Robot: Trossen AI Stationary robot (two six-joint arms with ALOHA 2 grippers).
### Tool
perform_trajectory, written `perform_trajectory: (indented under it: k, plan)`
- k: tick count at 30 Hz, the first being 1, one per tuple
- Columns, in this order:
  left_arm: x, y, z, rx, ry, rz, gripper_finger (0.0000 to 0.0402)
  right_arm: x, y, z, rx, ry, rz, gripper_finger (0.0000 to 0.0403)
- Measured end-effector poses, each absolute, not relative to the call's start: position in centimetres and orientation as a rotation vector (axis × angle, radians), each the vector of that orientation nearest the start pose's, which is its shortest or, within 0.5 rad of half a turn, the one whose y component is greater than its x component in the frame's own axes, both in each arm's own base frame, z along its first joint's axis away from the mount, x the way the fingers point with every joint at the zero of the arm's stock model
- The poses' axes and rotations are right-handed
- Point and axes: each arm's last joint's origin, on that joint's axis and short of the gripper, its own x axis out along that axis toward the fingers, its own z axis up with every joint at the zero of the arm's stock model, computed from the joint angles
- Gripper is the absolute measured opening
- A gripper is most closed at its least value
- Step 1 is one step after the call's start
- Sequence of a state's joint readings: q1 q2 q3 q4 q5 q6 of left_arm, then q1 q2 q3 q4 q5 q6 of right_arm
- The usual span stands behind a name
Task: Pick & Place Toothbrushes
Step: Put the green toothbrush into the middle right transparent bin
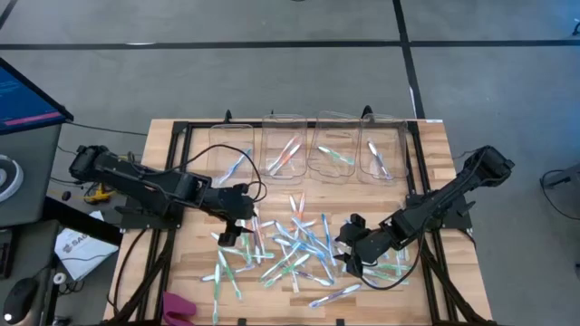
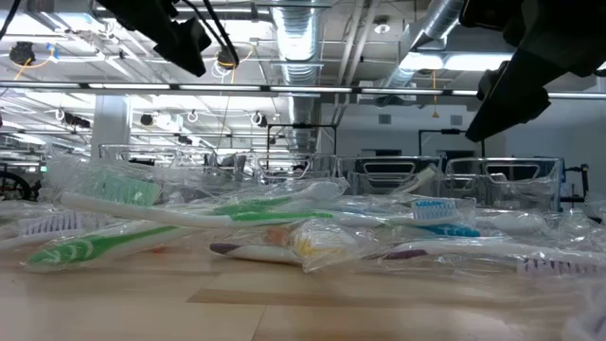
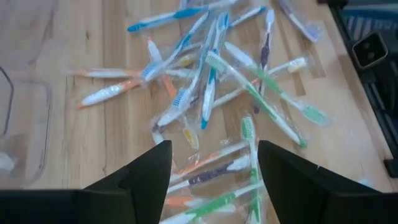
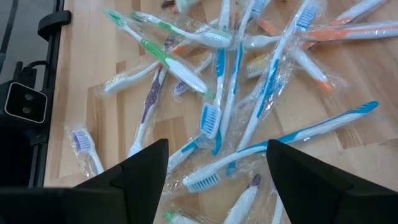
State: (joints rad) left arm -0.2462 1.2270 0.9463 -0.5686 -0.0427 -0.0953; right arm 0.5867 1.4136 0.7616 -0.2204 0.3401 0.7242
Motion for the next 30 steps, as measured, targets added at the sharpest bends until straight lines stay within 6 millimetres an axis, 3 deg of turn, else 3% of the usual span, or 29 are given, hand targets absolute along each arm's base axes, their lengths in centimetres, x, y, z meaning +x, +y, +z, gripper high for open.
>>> perform_trajectory:
  k: [10, 20, 25, 30]
  plan:
    - [23.3, -5.7, 27.4, 0.019, 0.714, -0.163, 0.0232, 23.1, 14.1, 19.0, 0.295, 0.814, -0.066, 0.0265]
    - [23.5, -5.8, 27.3, 0.023, 0.708, -0.161, 0.0232, 22.6, 14.5, 18.8, 0.311, 0.858, -0.054, 0.0265]
    - [23.5, -5.8, 27.4, 0.023, 0.703, -0.161, 0.0232, 22.9, 13.9, 19.0, 0.311, 0.875, -0.082, 0.0265]
    - [23.6, -5.8, 27.4, 0.022, 0.698, -0.160, 0.0232, 23.0, 12.7, 20.1, 0.280, 1.011, -0.180, 0.0265]
